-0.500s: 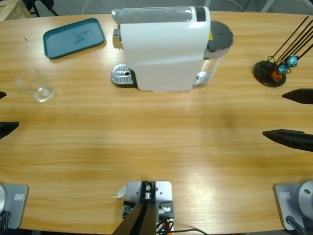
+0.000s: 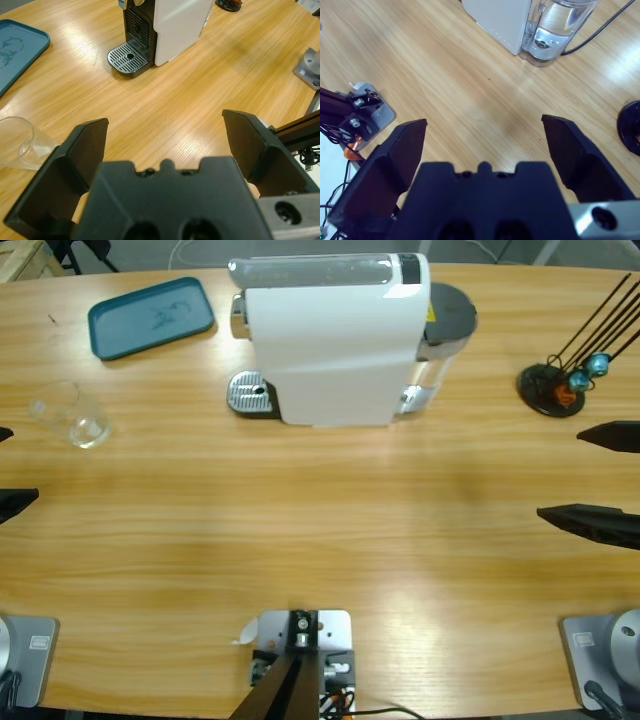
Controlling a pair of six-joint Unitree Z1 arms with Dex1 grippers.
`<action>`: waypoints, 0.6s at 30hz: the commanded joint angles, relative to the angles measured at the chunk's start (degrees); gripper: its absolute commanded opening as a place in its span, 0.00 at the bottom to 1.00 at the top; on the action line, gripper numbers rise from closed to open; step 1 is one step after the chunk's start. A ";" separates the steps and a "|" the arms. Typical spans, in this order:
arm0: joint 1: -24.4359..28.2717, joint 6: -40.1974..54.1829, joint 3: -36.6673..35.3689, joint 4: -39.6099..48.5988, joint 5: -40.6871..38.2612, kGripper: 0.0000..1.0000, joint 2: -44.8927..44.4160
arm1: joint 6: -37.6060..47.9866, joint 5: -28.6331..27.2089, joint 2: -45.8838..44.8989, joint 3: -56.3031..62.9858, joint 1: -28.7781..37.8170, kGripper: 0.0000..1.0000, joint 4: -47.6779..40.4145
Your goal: Pour coffee
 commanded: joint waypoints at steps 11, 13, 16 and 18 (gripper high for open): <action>10.26 -29.07 -14.87 -13.39 -9.73 1.00 31.86 | -0.61 -0.46 1.05 -0.49 -0.76 1.00 -0.63; 10.26 -33.09 -17.62 -13.95 -10.36 1.00 35.76 | -0.61 -0.50 0.96 -0.49 -0.78 1.00 -0.70; 10.26 -36.22 -20.85 -15.09 -15.92 0.98 42.02 | -0.61 -0.55 0.87 -0.49 -0.78 1.00 -0.70; 10.01 -36.80 -22.64 -17.96 -20.24 0.84 46.34 | -0.60 -0.55 0.87 -0.44 -0.80 1.00 -0.79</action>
